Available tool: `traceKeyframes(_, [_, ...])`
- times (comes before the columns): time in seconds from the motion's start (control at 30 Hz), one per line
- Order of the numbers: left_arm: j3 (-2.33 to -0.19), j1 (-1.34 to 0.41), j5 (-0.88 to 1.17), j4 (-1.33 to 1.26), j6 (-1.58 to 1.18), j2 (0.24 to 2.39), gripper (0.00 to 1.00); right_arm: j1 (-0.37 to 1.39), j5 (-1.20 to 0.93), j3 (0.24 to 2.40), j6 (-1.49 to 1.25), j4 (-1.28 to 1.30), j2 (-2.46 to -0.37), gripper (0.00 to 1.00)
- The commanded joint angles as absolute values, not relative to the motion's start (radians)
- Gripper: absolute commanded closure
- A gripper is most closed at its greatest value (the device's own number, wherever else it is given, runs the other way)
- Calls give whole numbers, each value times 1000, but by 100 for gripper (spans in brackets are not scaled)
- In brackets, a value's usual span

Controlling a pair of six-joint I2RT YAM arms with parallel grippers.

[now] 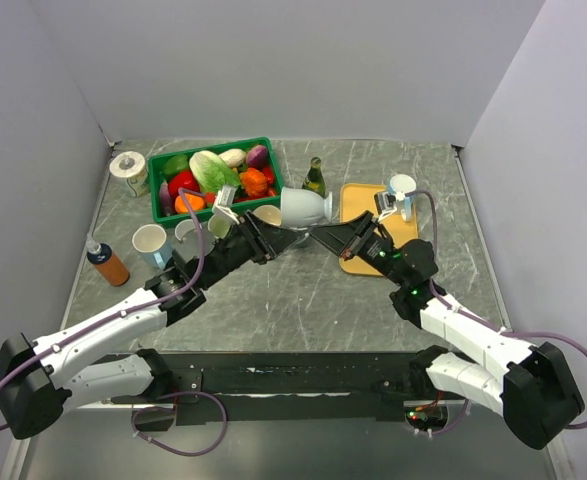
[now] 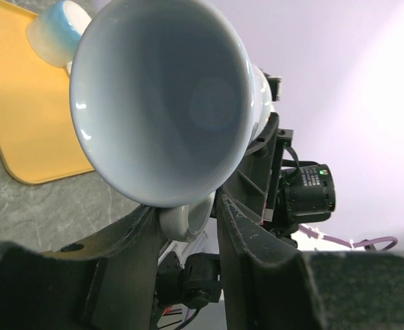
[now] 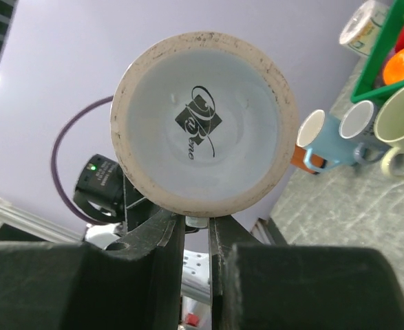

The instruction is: Turn the mug right side up

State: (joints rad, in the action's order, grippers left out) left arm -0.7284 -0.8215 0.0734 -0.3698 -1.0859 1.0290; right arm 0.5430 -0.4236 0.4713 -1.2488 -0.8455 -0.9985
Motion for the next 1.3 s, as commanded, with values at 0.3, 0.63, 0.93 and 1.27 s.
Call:
traceKeyframes(0.3, [-759, -822, 3, -434, -1043, 983, 65, 598, -549, 515, -1120, -741, -972, 100])
traceKeyframes(0.63, [-772, -822, -38, -377, -962, 965, 99, 601, -551, 515, -1072, -680, -968, 68])
traceKeyframes(0.93, [-822, -822, -144, -168, -813, 937, 99, 601, -419, 535, -957, -407, -882, 25])
traceKeyframes(1.27, [-951, -825, -167, 95, -640, 1005, 99, 598, 136, 690, -760, 292, -715, 14])
